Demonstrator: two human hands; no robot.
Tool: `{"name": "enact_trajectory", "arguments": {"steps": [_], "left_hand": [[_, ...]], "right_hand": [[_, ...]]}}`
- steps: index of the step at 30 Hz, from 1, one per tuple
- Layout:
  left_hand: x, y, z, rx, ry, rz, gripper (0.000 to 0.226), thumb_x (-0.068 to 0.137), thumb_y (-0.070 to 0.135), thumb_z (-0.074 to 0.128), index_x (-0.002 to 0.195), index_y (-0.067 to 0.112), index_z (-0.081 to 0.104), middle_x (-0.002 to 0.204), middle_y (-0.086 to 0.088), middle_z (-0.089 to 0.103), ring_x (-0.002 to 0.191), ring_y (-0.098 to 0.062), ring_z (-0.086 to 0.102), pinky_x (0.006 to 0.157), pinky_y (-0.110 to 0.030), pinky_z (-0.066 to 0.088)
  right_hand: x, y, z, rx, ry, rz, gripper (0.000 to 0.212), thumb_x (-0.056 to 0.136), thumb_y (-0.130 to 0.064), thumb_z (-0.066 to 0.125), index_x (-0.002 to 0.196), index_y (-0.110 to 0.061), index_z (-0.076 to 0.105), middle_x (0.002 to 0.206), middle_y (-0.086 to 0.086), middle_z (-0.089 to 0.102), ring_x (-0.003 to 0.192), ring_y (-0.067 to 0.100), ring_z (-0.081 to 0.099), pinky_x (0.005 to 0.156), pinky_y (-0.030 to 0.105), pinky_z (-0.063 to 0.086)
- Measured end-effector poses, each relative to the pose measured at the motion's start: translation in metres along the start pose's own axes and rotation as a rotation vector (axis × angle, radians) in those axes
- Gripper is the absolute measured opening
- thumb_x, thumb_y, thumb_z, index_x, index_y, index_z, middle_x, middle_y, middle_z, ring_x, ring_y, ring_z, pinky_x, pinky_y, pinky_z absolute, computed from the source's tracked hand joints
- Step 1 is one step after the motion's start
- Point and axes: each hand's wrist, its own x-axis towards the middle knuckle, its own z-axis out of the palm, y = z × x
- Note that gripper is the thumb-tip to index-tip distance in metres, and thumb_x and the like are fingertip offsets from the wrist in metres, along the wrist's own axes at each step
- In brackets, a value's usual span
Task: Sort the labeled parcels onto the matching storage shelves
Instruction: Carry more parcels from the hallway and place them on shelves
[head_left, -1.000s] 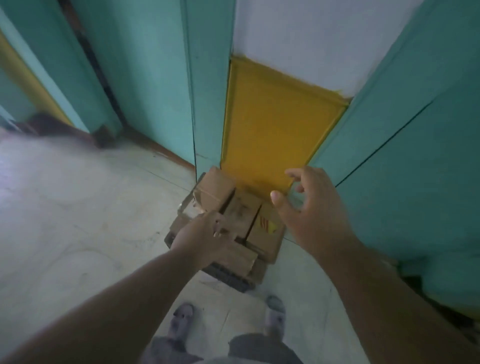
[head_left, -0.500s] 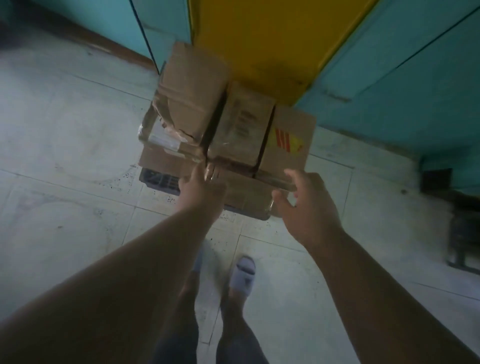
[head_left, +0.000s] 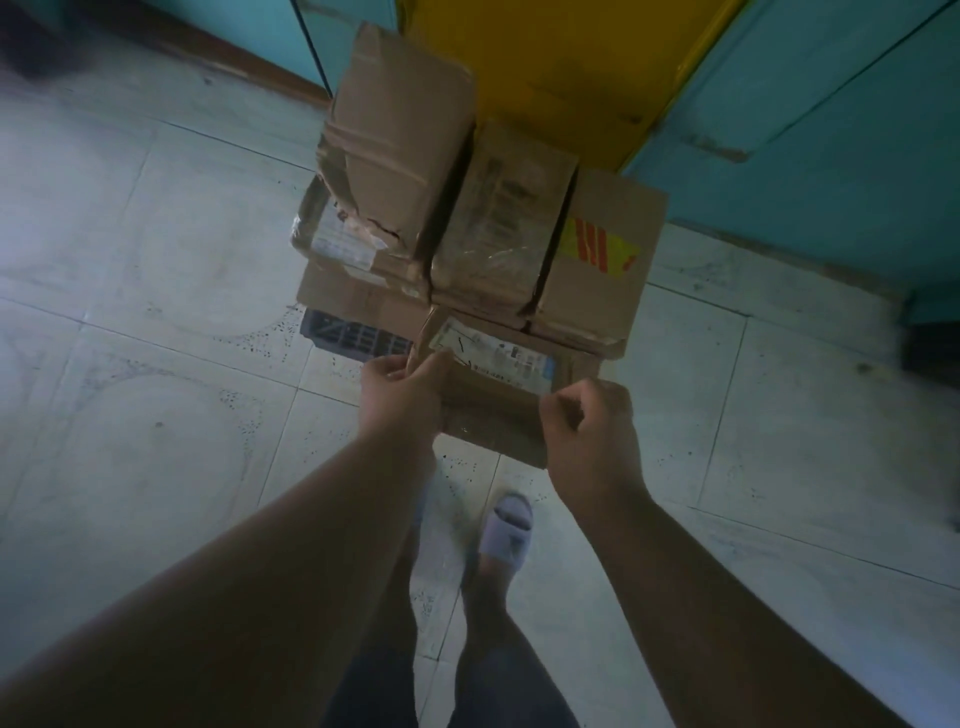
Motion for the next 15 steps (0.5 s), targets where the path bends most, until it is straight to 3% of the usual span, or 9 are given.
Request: {"name": "enact_trajectory", "arguments": {"steps": [4,7,8,12,15], "left_hand": [[-0.044,0.015,-0.018,-0.060,-0.068,0.032,0.028,0.087,0.020,0.070,0.110,0.021,0.055,0.110,-0.012,0.072,0.095,-0.026,0.073,0.079,-0.043,0.062],[-0.096,0.040,-0.037,-0.170,-0.232,0.055,0.030,0.090,0.014,0.067,0.118,0.017,0.055,0.115,-0.017,0.071,0.104,-0.030,0.071,0.088,-0.048,0.059],[-0.114,0.048,-0.043,-0.192,-0.290,0.080,0.031,0.091,0.012,0.065,0.120,0.016,0.055,0.115,-0.017,0.070,0.105,-0.030,0.070,0.091,-0.049,0.058],[-0.183,0.075,-0.061,-0.172,-0.571,0.231,0.050,0.086,0.012,0.066,0.133,0.016,0.050,0.120,-0.017,0.070,0.111,-0.033,0.069,0.097,-0.050,0.054],[-0.223,0.100,-0.070,-0.027,-0.669,0.287,0.052,0.088,0.018,0.068,0.135,0.020,0.046,0.123,-0.015,0.069,0.116,-0.035,0.065,0.098,-0.050,0.052]], "right_hand": [[-0.030,-0.015,-0.045,0.133,0.033,0.063,0.025,0.090,-0.041,0.067,0.101,-0.022,0.055,0.114,0.000,0.054,0.087,0.005,0.058,0.051,0.004,0.045],[-0.048,-0.041,-0.101,0.233,-0.040,0.058,0.058,0.085,-0.048,0.071,0.133,-0.031,0.043,0.124,-0.009,0.053,0.091,0.005,0.062,0.064,0.021,0.056],[-0.055,-0.051,-0.121,0.267,-0.085,0.068,0.060,0.086,-0.047,0.071,0.136,-0.032,0.042,0.122,-0.010,0.053,0.088,0.003,0.062,0.067,0.025,0.057],[-0.089,-0.088,-0.185,0.435,-0.181,0.029,0.030,0.089,-0.031,0.072,0.112,-0.027,0.054,0.117,-0.002,0.064,0.086,0.011,0.070,0.062,0.028,0.059],[-0.113,-0.106,-0.224,0.484,-0.099,-0.052,0.035,0.086,-0.025,0.076,0.114,-0.021,0.055,0.120,0.002,0.063,0.089,0.018,0.073,0.068,0.036,0.062]]}}
